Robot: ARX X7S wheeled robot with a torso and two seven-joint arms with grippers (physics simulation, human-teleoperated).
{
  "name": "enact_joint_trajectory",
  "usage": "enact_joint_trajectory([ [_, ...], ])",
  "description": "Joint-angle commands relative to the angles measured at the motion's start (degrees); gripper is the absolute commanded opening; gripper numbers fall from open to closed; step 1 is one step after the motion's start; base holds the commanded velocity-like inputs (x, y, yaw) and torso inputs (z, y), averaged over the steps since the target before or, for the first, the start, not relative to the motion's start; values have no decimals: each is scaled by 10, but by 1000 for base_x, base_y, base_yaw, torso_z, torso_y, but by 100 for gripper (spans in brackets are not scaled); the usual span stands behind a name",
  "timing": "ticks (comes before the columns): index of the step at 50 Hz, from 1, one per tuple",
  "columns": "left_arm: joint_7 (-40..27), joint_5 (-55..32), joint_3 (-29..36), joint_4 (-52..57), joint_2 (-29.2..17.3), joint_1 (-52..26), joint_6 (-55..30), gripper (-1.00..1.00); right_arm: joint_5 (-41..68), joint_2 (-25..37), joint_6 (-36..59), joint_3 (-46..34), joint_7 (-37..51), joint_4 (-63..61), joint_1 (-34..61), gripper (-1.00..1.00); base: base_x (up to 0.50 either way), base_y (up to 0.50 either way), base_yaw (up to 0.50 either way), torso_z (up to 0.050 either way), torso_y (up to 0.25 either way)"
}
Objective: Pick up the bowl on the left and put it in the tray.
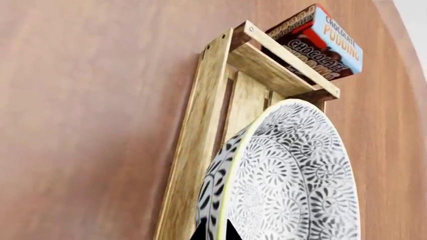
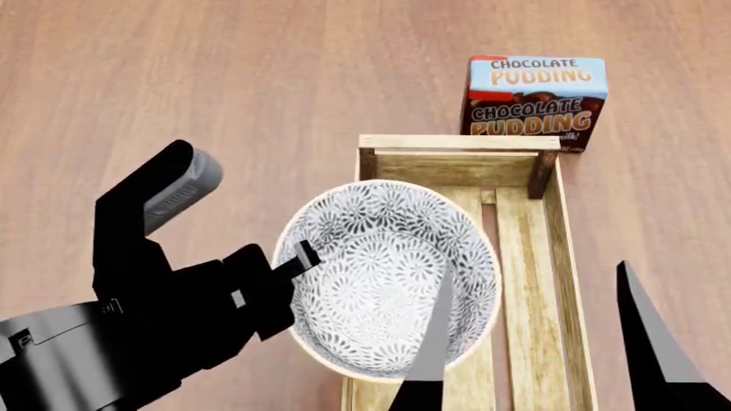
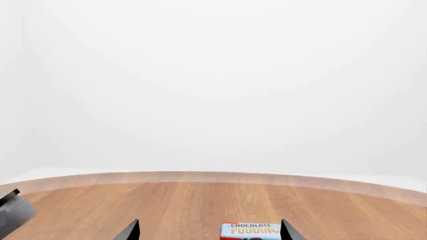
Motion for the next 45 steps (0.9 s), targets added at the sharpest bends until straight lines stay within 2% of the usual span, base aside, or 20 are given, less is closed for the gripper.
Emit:
enact_joint_trajectory([
  [1, 13, -11, -5, -29, 22, -12, 31, -100, 6, -10, 3, 20, -17, -11, -3, 100, 0, 0, 0, 0, 0],
  [22, 36, -17, 26, -48, 16, -16, 50, -100, 8, -5, 4, 19, -12, -14, -1, 100, 0, 0, 0, 0, 0],
  [45, 106, -4, 60, -78, 14, -19, 64, -100, 11, -1, 0, 16, -9, -15, 1, 100, 0, 0, 0, 0, 0],
])
